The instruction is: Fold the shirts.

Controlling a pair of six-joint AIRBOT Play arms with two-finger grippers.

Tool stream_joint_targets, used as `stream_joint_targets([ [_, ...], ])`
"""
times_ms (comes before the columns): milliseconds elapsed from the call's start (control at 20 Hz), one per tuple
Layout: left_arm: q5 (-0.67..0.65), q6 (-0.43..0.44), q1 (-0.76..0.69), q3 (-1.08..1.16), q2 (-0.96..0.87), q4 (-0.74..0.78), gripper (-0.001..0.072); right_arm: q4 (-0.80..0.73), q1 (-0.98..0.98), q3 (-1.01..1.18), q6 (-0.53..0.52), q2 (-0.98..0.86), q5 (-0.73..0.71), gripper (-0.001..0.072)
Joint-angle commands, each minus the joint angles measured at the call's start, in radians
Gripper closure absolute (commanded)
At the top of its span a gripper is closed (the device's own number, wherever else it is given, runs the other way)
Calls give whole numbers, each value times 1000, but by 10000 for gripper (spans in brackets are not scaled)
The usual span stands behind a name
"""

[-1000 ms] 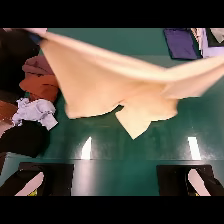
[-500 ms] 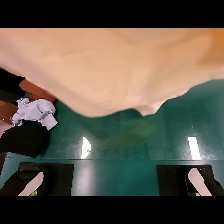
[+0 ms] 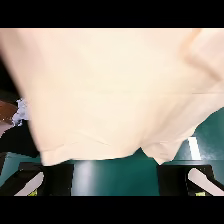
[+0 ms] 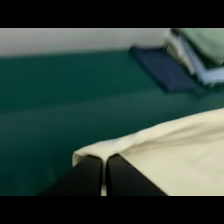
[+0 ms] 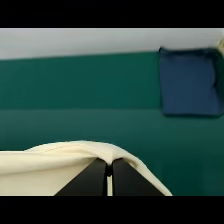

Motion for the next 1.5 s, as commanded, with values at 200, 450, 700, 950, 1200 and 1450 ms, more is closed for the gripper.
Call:
stream_joint_targets([
  [200, 10, 59, 0, -261, -432, 3, 674, -251, 256, -161, 38, -387, 60, 699],
  [450, 367, 226, 0, -259, -614, -195, 673, -369, 356, -93, 38, -589, -196, 699],
  [700, 422, 349, 8, -239, -626, -251, 674, -376, 362, -21, 37, -645, -311, 699],
  [950, 162, 364, 15, -255, -625, -138, 675, -491, 352, -165, 36, -586, -208, 699],
  [1200, 177, 360, -1, -384, -626, -66, 674, -494, 358, -461, 38, -490, -299, 699],
  [1450, 143, 308, -1, -428, -626, -47, 275, -494, 351, -590, 82, -440, -332, 480],
])
